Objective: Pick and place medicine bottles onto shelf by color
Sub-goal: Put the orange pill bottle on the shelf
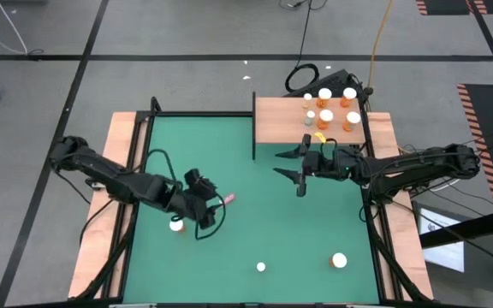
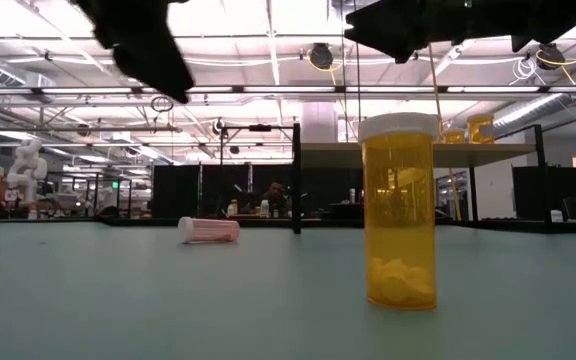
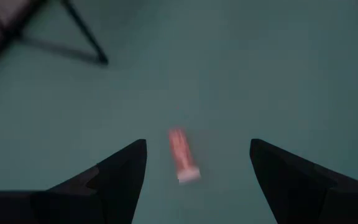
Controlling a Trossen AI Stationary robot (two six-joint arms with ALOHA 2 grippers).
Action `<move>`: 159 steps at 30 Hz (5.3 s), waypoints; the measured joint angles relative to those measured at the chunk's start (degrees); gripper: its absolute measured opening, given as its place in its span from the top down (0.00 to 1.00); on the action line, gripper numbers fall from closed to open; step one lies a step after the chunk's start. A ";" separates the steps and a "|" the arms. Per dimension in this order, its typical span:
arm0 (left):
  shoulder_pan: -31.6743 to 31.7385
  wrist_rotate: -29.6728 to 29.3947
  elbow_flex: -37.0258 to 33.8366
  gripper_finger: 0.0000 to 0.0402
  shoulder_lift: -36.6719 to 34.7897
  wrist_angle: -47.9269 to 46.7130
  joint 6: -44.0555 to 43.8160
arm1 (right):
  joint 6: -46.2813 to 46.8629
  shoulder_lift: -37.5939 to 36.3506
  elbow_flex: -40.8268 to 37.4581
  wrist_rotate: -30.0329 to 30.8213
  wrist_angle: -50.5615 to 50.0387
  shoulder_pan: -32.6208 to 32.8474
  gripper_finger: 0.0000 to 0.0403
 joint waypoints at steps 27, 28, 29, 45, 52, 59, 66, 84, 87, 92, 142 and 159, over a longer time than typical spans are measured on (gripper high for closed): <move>-11.15 27.19 -1.18 0.13 0.02 -27.41 -36.82 | -1.66 0.02 0.02 -0.04 -2.78 -0.07 0.52; -11.28 27.60 -1.94 0.10 0.02 -27.34 -37.84 | -1.74 0.02 0.02 -0.04 -3.33 -0.07 0.52; -11.43 28.25 -2.91 0.07 0.02 -27.13 -38.93 | -1.75 0.02 0.02 -0.04 -3.75 -0.07 0.52; -11.38 27.86 -8.94 0.02 0.07 -17.99 -39.59 | -1.51 0.04 0.04 -0.01 -6.85 -0.07 0.52; -11.25 26.86 -8.92 0.02 0.07 -17.94 -40.04 | -1.53 0.04 0.04 0.04 -7.20 -0.07 0.52; -10.45 26.50 -9.08 0.05 0.37 -18.36 -41.20 | -1.57 0.04 0.04 0.04 -7.27 -0.07 0.52; -9.16 27.16 -11.74 0.26 0.72 -16.70 -40.57 | -1.53 0.04 0.04 0.04 -7.34 -0.07 0.52; -5.98 27.28 -2.94 0.45 0.70 -17.09 -28.83 | -1.28 0.04 0.04 0.09 -7.62 -0.09 0.52; -4.20 26.27 0.41 0.44 0.68 -17.03 -23.98 | -0.13 0.04 0.04 0.09 -7.60 -0.07 0.52; -0.58 24.86 5.08 0.50 0.68 -16.91 -15.26 | 3.77 0.04 0.04 0.09 -7.74 -0.09 0.52; 12.75 25.54 10.95 0.47 7.43 6.38 21.98 | 8.96 31.89 18.10 -9.07 -5.90 6.27 0.34; 12.79 25.47 10.95 0.47 7.48 7.53 23.73 | 7.56 31.89 18.05 -9.55 -7.56 5.81 0.57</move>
